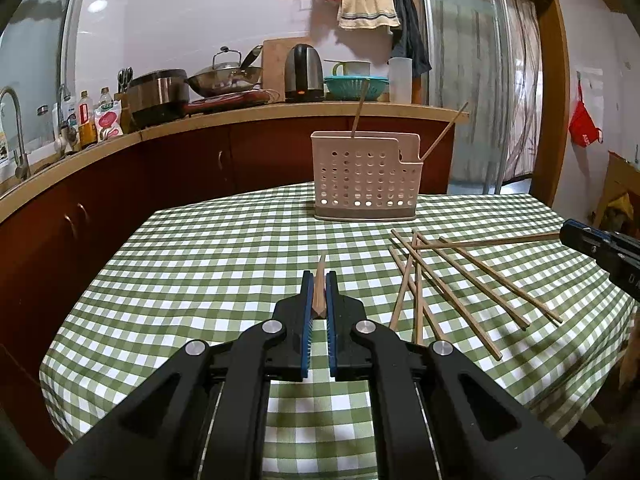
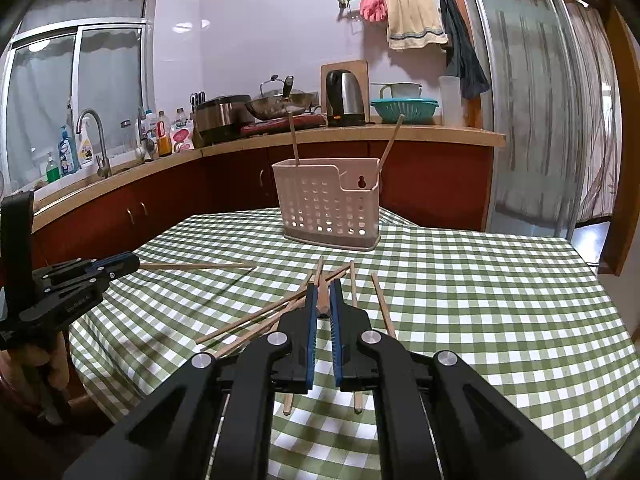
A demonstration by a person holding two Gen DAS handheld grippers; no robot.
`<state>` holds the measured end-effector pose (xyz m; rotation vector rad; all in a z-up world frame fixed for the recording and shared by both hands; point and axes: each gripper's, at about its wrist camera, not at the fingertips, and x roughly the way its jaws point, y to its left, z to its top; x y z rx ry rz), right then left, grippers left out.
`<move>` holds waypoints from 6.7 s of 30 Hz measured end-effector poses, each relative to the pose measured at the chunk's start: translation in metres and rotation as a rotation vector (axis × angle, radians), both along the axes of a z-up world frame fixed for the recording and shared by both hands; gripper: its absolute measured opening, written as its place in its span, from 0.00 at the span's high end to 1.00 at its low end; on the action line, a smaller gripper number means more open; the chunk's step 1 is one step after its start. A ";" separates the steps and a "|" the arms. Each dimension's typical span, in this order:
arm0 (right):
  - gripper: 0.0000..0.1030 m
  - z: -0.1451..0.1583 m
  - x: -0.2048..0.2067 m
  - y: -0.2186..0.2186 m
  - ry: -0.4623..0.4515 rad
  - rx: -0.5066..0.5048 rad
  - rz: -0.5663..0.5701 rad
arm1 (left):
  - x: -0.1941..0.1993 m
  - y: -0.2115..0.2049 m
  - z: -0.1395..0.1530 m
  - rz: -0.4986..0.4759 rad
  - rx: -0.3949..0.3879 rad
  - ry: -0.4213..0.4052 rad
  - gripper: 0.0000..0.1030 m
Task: Organize utensils
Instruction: 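Lift both held chopsticks and carry them above the utensil holder, then open both tools to drop the chopsticks into the beige holder, then move both tools back over the loose chopsticks on the table, then close the right tool on a chopstick while the left tool grasps another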
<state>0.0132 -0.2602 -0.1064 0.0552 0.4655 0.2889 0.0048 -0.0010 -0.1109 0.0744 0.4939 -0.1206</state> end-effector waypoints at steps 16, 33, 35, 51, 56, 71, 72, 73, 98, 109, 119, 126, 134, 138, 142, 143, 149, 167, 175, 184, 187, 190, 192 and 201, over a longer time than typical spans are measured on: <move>0.93 0.029 0.021 -0.002 -0.056 0.009 0.003 | 0.020 0.010 0.038 -0.003 -0.058 -0.058 0.94; 0.93 0.060 0.097 0.011 -0.071 -0.011 0.054 | 0.095 0.020 0.067 -0.028 -0.090 -0.058 0.94; 0.93 0.062 0.105 0.013 -0.078 -0.008 0.059 | 0.100 0.019 0.069 -0.036 -0.089 -0.065 0.94; 0.93 0.111 0.122 0.004 -0.177 0.046 0.074 | 0.132 0.021 0.132 -0.113 -0.152 -0.169 0.94; 0.93 0.137 0.132 -0.001 -0.241 0.063 0.074 | 0.141 0.016 0.163 -0.127 -0.138 -0.250 0.94; 0.93 0.164 0.192 -0.011 -0.340 0.069 0.033 | 0.211 -0.014 0.194 -0.155 -0.134 -0.334 0.94; 0.93 0.161 0.198 -0.010 -0.335 0.069 0.031 | 0.218 -0.018 0.188 -0.159 -0.131 -0.323 0.94; 0.93 0.156 0.205 -0.009 -0.321 0.071 0.032 | 0.222 -0.020 0.184 -0.161 -0.134 -0.310 0.94; 0.57 0.097 0.230 0.008 -0.160 0.010 0.027 | 0.259 -0.022 0.094 -0.133 -0.100 -0.096 0.55; 0.51 0.112 0.185 0.000 -0.208 -0.001 0.004 | 0.229 -0.011 0.098 -0.099 -0.093 -0.108 0.46; 0.51 0.071 0.116 0.000 -0.169 0.023 -0.021 | 0.160 -0.008 0.074 -0.065 -0.073 -0.112 0.46; 0.51 0.004 0.066 0.009 -0.062 0.037 -0.021 | 0.111 -0.008 0.039 -0.037 -0.064 -0.073 0.46; 0.57 -0.036 0.040 0.013 0.035 0.050 0.003 | 0.075 0.000 0.001 0.008 -0.057 0.006 0.47; 0.58 -0.056 0.027 0.020 0.081 0.036 0.028 | 0.060 0.000 -0.013 0.015 -0.050 0.027 0.46; 0.61 -0.069 0.024 0.026 0.127 0.033 0.044 | 0.051 0.001 -0.024 0.014 -0.046 0.050 0.47; 0.63 -0.069 0.024 0.026 0.127 0.033 0.044 | 0.050 0.001 -0.026 0.015 -0.045 0.056 0.47; 0.71 -0.087 0.025 0.033 0.210 0.012 0.059 | 0.044 -0.001 -0.035 0.014 -0.047 0.078 0.47; 0.93 -0.097 0.028 0.019 0.280 0.020 0.012 | 0.040 -0.027 -0.056 -0.073 -0.036 0.131 0.47; 0.93 -0.098 0.028 0.014 0.286 0.030 0.012 | 0.047 -0.040 -0.072 -0.104 -0.006 0.184 0.49; 0.93 -0.097 0.029 0.015 0.288 0.033 0.015 | 0.048 -0.046 -0.084 -0.143 0.006 0.229 0.66; 0.93 -0.097 0.029 0.015 0.288 0.033 0.015 | 0.047 -0.046 -0.085 -0.153 0.001 0.230 0.74; 0.93 -0.097 0.029 0.014 0.288 0.034 0.015 | 0.047 -0.047 -0.088 -0.167 0.000 0.233 0.83; 0.93 -0.097 0.029 0.014 0.288 0.034 0.016 | 0.046 -0.048 -0.090 -0.171 -0.002 0.236 0.86; 0.93 -0.097 0.029 0.014 0.283 0.033 0.017 | 0.045 -0.048 -0.091 -0.170 -0.005 0.224 0.89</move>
